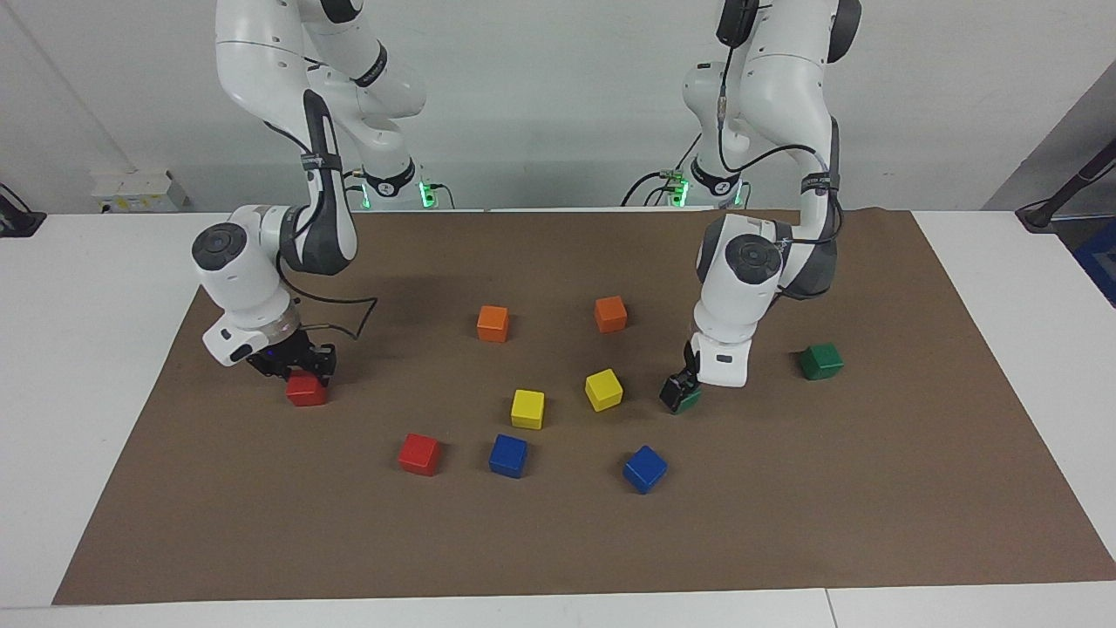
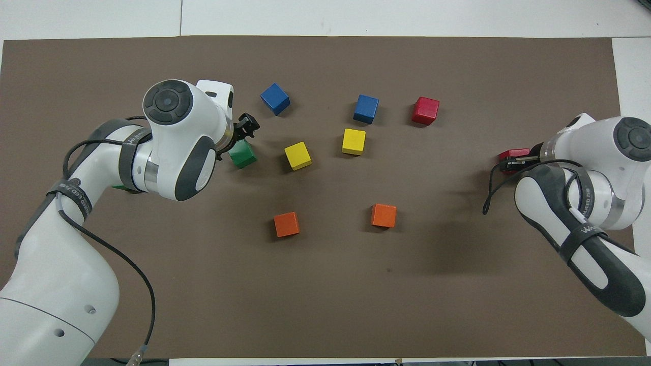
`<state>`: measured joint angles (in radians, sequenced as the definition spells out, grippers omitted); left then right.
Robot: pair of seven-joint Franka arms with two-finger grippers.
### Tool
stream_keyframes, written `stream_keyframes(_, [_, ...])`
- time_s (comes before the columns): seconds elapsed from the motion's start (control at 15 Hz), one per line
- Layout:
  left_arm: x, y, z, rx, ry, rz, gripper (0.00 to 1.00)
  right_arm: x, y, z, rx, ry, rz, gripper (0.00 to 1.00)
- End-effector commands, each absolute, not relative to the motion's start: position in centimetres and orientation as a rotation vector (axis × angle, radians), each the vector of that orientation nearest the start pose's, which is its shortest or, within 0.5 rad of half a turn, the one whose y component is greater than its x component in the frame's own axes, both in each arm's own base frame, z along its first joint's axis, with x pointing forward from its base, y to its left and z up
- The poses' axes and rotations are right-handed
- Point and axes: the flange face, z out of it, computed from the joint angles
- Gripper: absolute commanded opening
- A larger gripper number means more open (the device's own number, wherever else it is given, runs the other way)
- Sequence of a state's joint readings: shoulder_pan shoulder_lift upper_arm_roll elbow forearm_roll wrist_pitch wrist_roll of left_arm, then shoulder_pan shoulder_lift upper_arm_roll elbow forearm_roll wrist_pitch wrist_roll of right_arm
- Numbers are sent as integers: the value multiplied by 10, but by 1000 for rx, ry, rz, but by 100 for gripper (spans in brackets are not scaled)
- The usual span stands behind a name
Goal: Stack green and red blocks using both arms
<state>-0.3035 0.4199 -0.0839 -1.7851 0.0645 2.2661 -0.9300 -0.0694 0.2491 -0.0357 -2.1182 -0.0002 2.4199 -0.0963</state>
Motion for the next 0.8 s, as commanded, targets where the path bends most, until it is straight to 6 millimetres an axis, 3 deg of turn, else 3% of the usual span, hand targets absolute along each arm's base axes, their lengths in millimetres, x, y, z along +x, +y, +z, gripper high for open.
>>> stream_keyframes(0.0, [584, -256, 293, -3033, -654, -165, 100, 576, -62, 306, -3141, 3, -107, 100])
stream_keyframes(0.07, [581, -255, 291, -3031, -642, -168, 100, 578, -59, 313, -3141, -6, -95, 100])
stream_keyframes(0.13, [581, -255, 292, -3025, -654, -161, 66, 580, -57, 321, -3139, -16, -52, 100])
stream_keyframes(0.2, [582, -254, 294, -3015, -693, -146, 1, 587, -56, 338, -3141, -19, -27, 100])
stream_keyframes(0.33, [588, -248, 306, -2969, -733, -93, 0, 603, -46, 373, -3146, -52, 17, 100])
stream_keyframes(0.4, [596, -238, 323, -2935, -726, -48, 0, 611, -40, 390, -3147, -43, 30, 100])
stream_keyframes(0.47, [604, -204, 344, -2929, -670, -5, 0, 622, -33, 404, -3154, -10, 32, 100])
stream_keyframes(0.6, [598, -121, 390, -3014, -451, 119, 0, 638, 7, 419, -3181, 45, 17, 100])
stream_keyframes(0.73, [595, -31, 404, -3092, -189, 200, 0, 647, 48, 416, -3175, 187, -2, 100])
